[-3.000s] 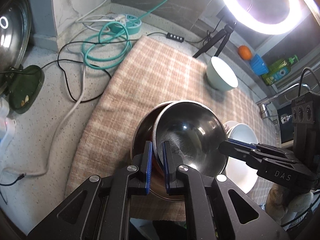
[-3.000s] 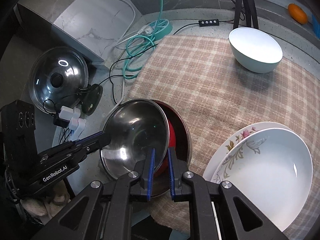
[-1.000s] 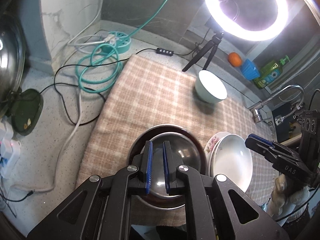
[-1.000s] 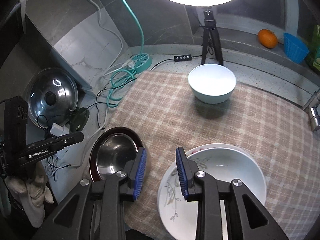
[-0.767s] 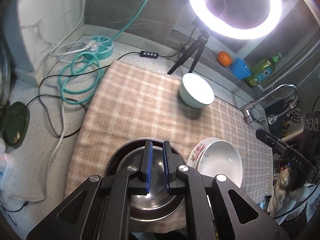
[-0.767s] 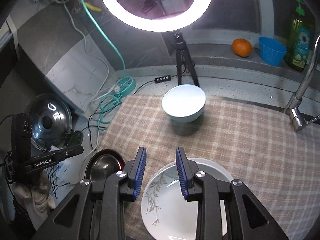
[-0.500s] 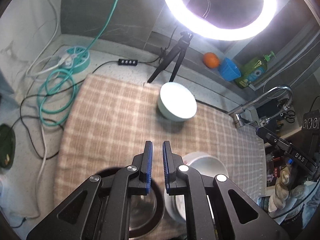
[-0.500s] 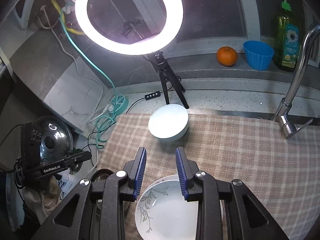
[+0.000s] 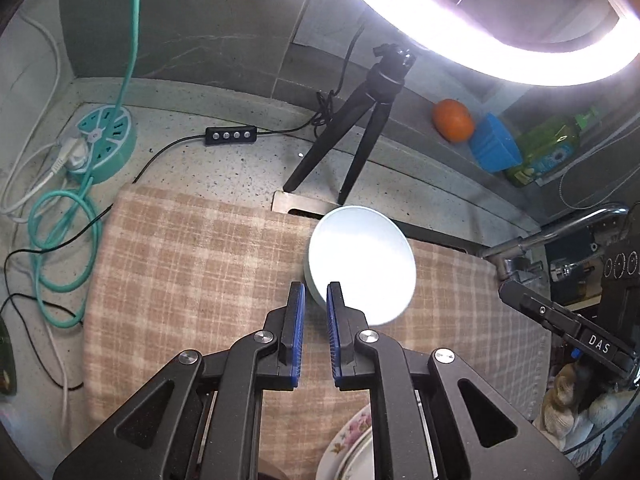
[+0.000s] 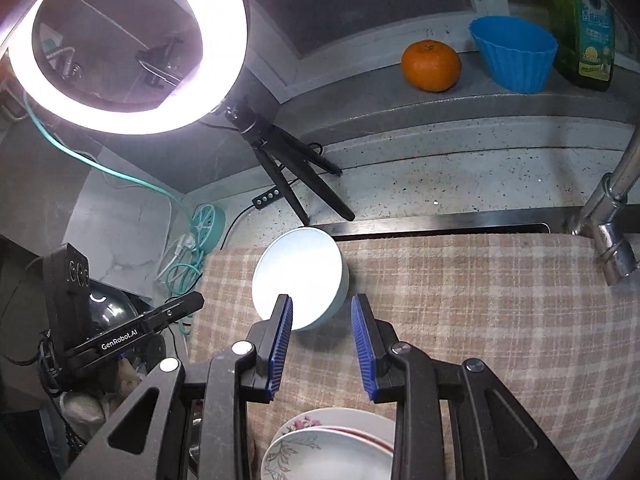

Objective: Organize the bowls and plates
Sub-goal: 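Move both grippers to the pale blue bowl rim and close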

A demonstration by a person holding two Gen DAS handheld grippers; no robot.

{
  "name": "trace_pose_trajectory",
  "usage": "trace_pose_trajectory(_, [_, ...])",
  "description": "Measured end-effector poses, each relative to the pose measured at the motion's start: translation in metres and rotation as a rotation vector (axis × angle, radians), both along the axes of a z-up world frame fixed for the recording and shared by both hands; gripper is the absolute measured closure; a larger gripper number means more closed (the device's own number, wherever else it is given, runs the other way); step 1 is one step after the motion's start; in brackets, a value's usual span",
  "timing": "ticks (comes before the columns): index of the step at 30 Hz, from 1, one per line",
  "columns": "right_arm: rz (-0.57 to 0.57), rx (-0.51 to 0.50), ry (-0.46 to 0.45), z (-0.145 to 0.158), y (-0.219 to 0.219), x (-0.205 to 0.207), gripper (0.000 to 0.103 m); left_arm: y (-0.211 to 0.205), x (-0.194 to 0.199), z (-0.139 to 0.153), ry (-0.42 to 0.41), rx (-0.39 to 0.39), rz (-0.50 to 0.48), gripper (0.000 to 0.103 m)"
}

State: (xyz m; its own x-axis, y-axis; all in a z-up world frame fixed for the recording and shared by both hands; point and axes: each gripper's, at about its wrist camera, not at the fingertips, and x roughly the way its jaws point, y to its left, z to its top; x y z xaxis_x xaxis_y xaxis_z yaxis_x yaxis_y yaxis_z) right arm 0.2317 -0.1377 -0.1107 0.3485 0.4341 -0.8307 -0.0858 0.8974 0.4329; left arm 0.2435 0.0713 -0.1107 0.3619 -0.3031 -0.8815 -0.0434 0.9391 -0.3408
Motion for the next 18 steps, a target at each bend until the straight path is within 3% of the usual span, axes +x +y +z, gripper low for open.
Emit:
trace_pose_trajectory(7, [0.005,0.002,0.066,-0.039,0.011,0.027,0.075,-0.005,0.022,-0.031,0.059,0.018,-0.007,0.093])
trace_pose_trajectory(18, [-0.003,-0.007,0.106,-0.068,0.021,0.053,0.075,-0.005,0.033,-0.042,0.084,0.017,-0.031,0.093])
